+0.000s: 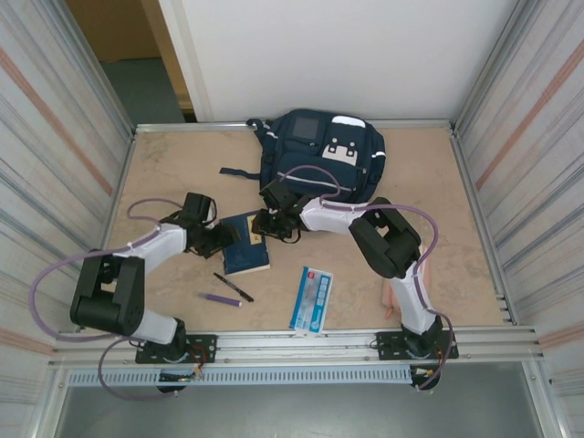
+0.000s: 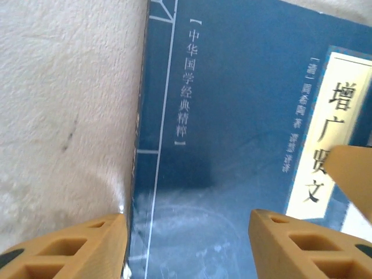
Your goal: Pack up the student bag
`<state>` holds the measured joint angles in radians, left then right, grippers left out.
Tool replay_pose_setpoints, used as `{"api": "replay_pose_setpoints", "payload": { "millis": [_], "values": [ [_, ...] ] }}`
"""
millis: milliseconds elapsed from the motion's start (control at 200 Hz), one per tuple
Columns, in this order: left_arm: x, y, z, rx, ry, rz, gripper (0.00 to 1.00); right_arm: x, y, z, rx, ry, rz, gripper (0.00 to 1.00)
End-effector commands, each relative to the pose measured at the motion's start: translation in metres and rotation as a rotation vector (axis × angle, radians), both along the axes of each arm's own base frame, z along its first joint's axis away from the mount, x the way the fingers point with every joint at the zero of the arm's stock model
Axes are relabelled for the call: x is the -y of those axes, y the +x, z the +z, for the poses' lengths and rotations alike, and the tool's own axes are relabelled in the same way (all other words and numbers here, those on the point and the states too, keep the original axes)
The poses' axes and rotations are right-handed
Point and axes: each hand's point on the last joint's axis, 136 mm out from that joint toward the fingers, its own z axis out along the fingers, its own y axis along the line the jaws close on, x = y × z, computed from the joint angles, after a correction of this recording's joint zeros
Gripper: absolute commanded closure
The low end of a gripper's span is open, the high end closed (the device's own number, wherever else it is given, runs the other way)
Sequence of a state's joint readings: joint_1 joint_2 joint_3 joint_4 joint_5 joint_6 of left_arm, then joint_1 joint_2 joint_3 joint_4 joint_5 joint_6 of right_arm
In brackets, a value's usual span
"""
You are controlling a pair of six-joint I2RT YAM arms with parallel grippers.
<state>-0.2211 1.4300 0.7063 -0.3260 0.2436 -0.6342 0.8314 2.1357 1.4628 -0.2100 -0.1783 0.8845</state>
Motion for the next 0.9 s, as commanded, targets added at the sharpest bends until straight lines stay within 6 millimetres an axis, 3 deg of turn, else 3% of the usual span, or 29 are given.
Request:
{"api": "replay_pose_setpoints", "payload": {
  "millis": [0, 190, 266, 366, 451, 561, 752, 892],
  "values": [
    [-0.011, -0.001, 0.012, 0.017, -0.034, 0.069, 0.42, 0.006, 0.006, 0.017, 0.092, -0.050, 0.089, 0.61],
    [0.004, 0.014, 0.012, -0.001, -0.128, 0.000, 0.41, 0.006, -0.010, 0.015, 0.047, -0.047, 0.175, 0.64],
    [0.011, 0.014, 0.004, -0.040, -0.153, -0.034, 0.41, 0.003, -0.019, 0.005, 0.012, -0.044, 0.192, 0.67],
    [0.011, 0.013, -0.013, -0.073, -0.151, -0.031, 0.41, 0.002, -0.026, -0.013, -0.023, -0.076, 0.208, 0.78],
    [0.017, 0.016, -0.014, -0.081, -0.172, -0.063, 0.41, 0.004, -0.030, -0.025, -0.033, -0.101, 0.210, 0.83],
    [0.026, 0.017, -0.001, -0.055, -0.237, -0.078, 0.42, -0.002, -0.035, -0.027, -0.057, -0.087, 0.233, 0.85],
    [0.044, 0.028, 0.043, 0.092, -0.372, -0.116, 0.43, 0.002, -0.031, -0.028, -0.053, -0.078, 0.233, 0.86],
    [0.053, 0.028, 0.049, 0.103, -0.446, -0.126, 0.44, -0.003, -0.028, -0.025, -0.050, -0.037, 0.240, 0.86]
  ]
}}
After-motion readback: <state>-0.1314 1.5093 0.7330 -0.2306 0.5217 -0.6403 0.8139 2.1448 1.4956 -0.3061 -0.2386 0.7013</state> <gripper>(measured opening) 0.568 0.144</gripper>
